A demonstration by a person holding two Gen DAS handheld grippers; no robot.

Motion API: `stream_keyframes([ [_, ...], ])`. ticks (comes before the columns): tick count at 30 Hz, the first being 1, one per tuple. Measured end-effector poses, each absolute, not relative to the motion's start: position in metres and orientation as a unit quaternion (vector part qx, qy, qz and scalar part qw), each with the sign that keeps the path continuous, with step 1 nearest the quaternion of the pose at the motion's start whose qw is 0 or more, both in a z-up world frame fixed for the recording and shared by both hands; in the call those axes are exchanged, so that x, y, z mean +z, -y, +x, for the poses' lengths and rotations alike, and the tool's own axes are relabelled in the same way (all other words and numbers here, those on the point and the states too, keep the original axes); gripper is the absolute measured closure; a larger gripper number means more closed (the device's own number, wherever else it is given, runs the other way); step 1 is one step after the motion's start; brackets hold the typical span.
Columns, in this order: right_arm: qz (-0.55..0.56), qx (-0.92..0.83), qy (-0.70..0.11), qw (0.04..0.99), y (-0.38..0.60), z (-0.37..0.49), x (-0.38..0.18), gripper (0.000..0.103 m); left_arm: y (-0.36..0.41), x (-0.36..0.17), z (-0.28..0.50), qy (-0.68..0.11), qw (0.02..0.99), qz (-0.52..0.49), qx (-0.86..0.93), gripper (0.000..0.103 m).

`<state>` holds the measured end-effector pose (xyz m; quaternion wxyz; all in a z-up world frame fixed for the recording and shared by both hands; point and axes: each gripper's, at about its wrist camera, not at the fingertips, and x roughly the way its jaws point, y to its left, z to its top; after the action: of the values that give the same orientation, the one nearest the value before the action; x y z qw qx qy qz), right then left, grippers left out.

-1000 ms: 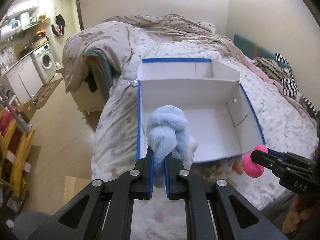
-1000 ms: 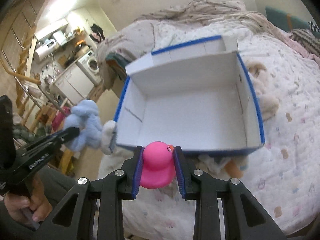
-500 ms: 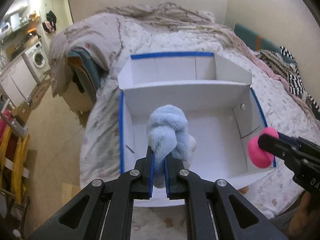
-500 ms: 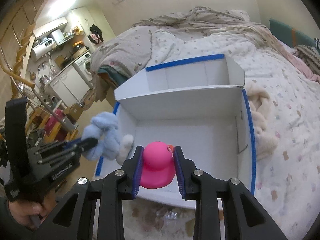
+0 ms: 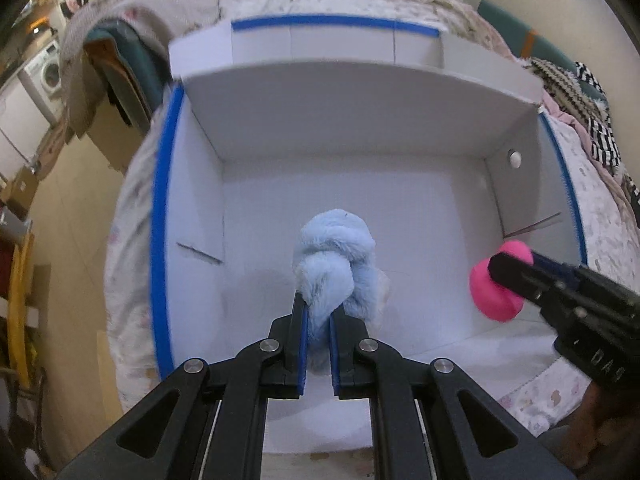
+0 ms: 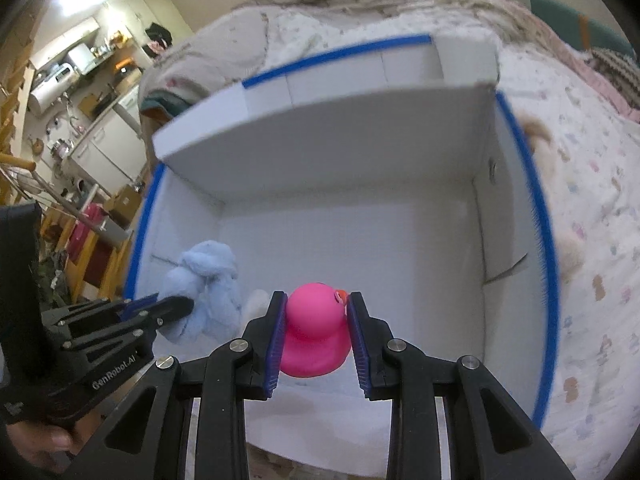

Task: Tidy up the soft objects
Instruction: 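Carry the blue sock and pink duck over the box with both tools, then open both tools to drop the sock and duck into the box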

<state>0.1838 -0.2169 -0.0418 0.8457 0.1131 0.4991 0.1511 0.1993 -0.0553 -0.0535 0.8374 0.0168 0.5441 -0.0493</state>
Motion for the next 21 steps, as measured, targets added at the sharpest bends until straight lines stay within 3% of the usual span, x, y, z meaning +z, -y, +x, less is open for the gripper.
stream_keyframes([
  [21,0.097,0.117,-0.583,0.798,0.216,0.192,-0.097,0.071,0.062,-0.096,0.214,-0.572,0.820,0.032,-0.016,0.094],
])
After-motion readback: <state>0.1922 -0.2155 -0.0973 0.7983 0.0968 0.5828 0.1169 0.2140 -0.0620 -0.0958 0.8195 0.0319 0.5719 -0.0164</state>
